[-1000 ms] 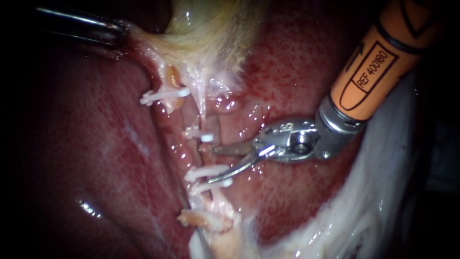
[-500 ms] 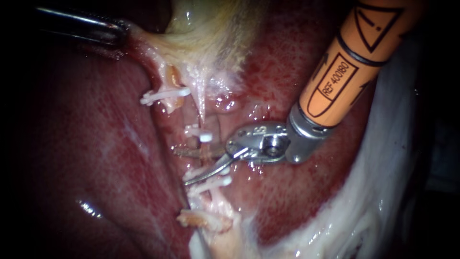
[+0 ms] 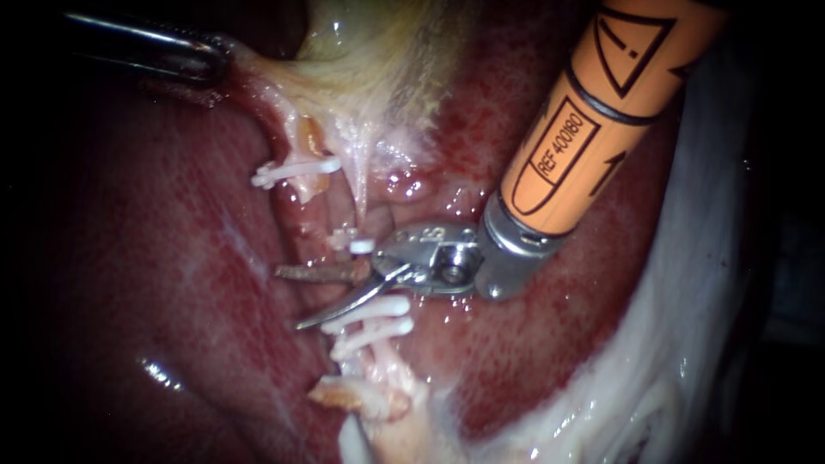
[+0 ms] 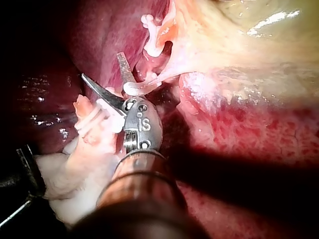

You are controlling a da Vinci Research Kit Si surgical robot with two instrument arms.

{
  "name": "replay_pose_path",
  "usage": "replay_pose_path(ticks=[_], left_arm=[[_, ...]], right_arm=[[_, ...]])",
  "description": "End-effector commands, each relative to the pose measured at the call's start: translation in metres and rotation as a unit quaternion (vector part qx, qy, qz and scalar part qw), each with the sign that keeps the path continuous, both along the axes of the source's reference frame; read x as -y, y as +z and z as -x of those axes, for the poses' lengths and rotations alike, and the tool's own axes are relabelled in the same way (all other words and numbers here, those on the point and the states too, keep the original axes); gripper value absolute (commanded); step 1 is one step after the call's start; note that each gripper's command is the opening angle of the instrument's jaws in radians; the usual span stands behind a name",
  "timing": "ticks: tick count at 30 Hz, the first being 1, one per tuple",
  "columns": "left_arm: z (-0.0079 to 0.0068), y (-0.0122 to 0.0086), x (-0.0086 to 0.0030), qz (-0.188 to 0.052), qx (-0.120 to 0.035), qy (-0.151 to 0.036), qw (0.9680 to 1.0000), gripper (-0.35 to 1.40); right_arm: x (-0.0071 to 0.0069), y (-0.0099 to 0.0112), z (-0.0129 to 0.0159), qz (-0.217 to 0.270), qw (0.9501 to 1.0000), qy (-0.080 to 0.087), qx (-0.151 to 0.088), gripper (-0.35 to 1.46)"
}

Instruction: Go to the cutting position right tube

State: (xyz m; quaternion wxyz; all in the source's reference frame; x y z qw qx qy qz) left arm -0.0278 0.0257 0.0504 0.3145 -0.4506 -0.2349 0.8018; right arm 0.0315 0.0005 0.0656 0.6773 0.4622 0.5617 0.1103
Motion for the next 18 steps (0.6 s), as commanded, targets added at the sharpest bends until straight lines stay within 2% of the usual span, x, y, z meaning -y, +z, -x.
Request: replay_pose_path(ticks=[1, 8, 18], left_arm=[[0.0, 0.0, 0.0, 0.0, 0.0, 0.0, 1.0, -0.35], [0.0, 0.0, 0.0, 0.0, 0.0, 0.0, 1.0, -0.35], [0.0, 0.0, 0.0, 0.0, 0.0, 0.0, 1.0, -0.35]], right_arm=[[0.0, -0.0004, 0.0, -0.001, 1.0, -0.002, -0.001, 1.2], [0.0, -0.0026, -0.0003, -0.01, 0.9999, 0.0, -0.007, 1.22], [-0.0001, -0.0028, -0.0003, -0.013, 0.9999, 0.0, -0.005, 1.24]])
